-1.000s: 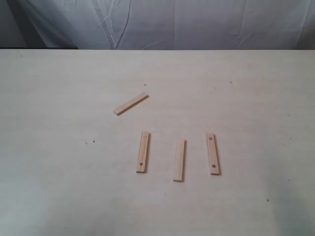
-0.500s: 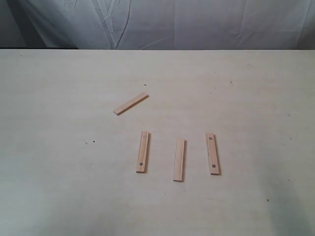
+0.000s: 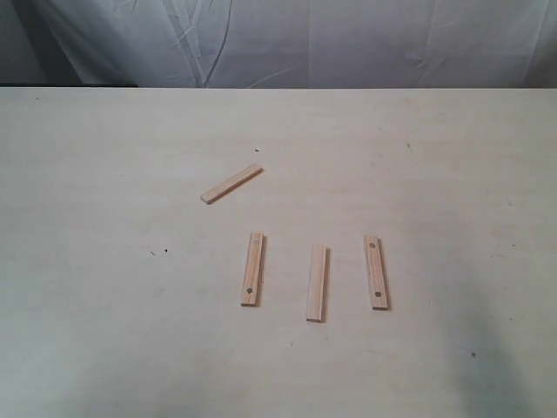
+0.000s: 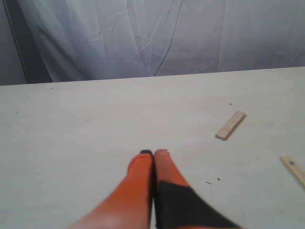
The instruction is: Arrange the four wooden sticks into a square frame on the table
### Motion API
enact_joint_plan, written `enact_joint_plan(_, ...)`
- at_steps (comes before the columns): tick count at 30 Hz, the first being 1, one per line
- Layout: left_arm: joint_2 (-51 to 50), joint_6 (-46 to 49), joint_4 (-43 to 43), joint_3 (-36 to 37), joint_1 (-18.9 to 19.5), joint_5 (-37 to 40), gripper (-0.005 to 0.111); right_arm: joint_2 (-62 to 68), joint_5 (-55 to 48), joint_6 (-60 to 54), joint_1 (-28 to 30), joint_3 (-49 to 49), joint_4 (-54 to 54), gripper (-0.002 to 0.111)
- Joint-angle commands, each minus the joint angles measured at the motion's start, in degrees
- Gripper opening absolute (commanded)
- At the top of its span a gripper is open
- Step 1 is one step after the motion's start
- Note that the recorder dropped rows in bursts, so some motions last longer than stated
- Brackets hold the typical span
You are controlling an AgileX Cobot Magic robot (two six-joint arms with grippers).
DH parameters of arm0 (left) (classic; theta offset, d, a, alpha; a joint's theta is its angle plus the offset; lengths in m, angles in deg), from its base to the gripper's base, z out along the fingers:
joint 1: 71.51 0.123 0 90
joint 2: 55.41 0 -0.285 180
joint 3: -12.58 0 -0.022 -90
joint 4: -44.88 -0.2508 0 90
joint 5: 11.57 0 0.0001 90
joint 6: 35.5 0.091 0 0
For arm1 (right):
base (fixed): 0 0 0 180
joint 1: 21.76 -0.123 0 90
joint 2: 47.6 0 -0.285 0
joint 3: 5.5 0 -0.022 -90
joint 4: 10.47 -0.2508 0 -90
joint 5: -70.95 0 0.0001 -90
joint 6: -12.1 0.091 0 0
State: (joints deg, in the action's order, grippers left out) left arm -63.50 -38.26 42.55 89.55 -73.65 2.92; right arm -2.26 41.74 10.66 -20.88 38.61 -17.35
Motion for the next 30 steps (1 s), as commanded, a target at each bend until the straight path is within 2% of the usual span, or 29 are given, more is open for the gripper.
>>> enact_joint_plan(1,0.31,0.00,-0.05,0.26,-0.24,-0.73,0.000,9.16,-1.23,0.08,0.36,-0.40,-6.01,-0.001)
enact_joint_plan(5,0.31,0.00,-0.05,0.26,-0.24,-0.73,0.000,22.53,-4.40,0.18,-1.82,-1.20,-8.86,-0.001)
enact_joint_plan(8,0.31,0.00,-0.05,0.26,-0.24,-0.73,0.000,32.12,-4.53,4.53,-10.74,-6.10,-8.60,-0.001)
enact_joint_plan(11,0.31,0.00,-0.05,0.26,-0.24,-0.73,0.000,41.55,-6.14,14.14,-19.95,-12.86,-1.08,-0.001)
enact_joint_plan(15,0.31,0.00,-0.05,0.26,-0.24,-0.73,0.000,52.38,-10.34,27.16,-28.55,-21.41,8.60,-0.001)
enact_joint_plan(21,0.31,0.00,-0.05,0.26,-0.24,-0.73,0.000,61.02,-12.99,33.08,-32.81,-28.10,9.15,-0.001)
enact_joint_plan(30,0.31,0.00,-0.05,0.26,-0.24,-0.73,0.000,67.88,-13.66,39.69,-32.93,-28.67,9.56,0.002)
